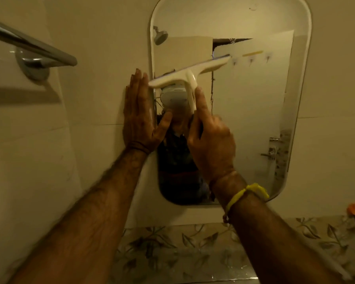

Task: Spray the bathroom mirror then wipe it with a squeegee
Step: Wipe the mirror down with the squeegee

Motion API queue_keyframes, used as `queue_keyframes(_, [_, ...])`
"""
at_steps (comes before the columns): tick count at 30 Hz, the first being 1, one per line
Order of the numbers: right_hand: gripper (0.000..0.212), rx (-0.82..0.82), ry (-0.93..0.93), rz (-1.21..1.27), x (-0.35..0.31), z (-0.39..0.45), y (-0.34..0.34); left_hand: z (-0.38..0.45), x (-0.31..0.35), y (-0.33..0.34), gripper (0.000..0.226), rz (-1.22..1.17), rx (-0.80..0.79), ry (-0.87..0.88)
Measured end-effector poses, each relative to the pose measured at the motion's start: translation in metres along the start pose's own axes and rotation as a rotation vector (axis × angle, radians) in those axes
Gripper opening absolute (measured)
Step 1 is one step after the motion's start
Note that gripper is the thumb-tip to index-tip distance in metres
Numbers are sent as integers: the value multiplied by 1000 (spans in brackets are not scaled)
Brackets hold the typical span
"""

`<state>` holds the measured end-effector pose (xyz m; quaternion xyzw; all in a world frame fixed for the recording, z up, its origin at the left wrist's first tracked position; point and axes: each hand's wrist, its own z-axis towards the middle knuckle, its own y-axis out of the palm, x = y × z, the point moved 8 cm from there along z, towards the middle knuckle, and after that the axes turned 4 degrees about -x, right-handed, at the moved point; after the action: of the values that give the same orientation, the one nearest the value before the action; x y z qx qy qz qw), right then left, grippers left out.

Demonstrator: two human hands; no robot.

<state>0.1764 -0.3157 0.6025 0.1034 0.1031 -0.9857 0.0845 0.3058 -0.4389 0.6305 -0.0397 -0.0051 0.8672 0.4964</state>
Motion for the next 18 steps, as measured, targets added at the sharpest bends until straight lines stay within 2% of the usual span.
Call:
queue_keyframes(4, [52, -121, 11, -54, 20, -68, 7, 1, 2, 2, 89, -11, -50, 15])
queue_keyframes(6, [54, -82, 26, -72, 26, -76, 1, -1, 5, 5, 87, 37, -65, 60])
queue_keyframes(11, [55, 60, 93, -41, 33, -16, -15, -2, 9, 8, 84, 139, -109, 87])
queue_keyframes(15, [56, 9, 105, -44, 45, -54, -14, -8, 11, 7, 84, 143, -120, 27])
queue_keyframes(18, [56, -44, 114, -41, 61, -100, -19, -36, 15, 18, 88, 192, -195, 21])
